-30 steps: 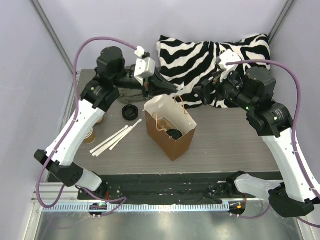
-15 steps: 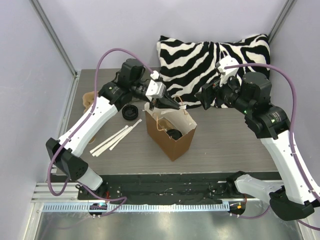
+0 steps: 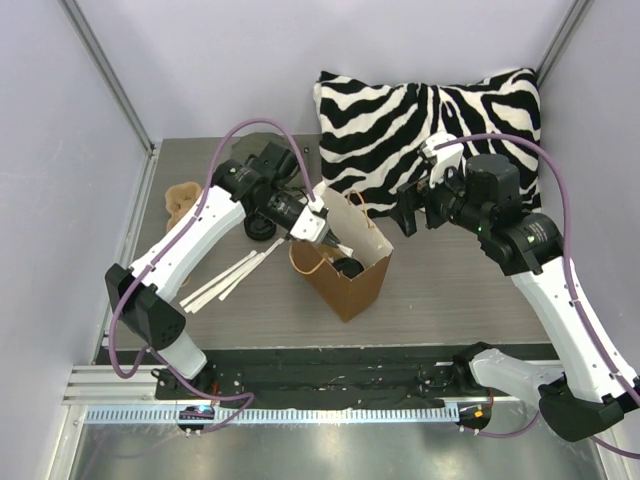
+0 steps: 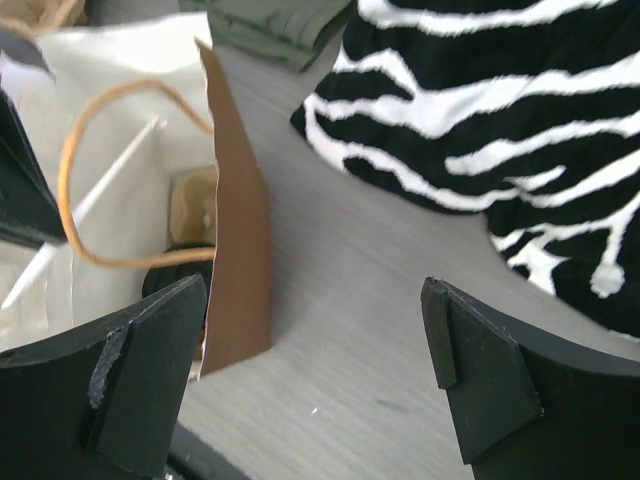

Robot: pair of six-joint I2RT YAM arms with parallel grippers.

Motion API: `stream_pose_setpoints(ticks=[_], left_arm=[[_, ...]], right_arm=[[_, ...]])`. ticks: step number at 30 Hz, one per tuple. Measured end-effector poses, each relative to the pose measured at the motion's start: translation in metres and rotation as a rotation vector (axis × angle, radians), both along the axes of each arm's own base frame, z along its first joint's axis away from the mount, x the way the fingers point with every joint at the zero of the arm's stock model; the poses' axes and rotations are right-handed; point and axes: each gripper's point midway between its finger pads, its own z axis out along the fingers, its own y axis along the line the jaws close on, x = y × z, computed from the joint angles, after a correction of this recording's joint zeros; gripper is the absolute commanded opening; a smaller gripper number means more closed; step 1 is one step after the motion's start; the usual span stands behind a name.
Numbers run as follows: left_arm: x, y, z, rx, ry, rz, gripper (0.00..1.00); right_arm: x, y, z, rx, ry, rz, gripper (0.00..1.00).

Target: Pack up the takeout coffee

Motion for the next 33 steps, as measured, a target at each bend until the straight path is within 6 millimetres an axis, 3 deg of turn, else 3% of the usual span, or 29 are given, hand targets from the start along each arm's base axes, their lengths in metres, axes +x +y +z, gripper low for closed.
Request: stream_pose_setpoints(ticks=[9, 16, 24, 33], left_arm=[[0.007, 0.009, -0.003, 0.017, -0.045, 0.003, 0.33], [0.021, 0.011, 0.016, -0.017, -0.034, 0.072, 0.43], [0.072, 0.025, 0.061, -0.157, 0.050, 0.338, 0.49], [0.132, 0.054, 0.082, -0.306, 0.172, 0.707, 0.57]], right_arm=[[-0.006, 0.007, -0.016, 0.000, 0.071, 0.041, 0.94], [-0.007, 0.014, -0.031, -0.004, 0.135, 0.076, 0.86], [-0.015, 0.025, -0.041, 0.016, 0.201, 0.135, 0.78], [-0.025, 0.035, -0.050, 0.044, 0.267, 0.193, 0.72]])
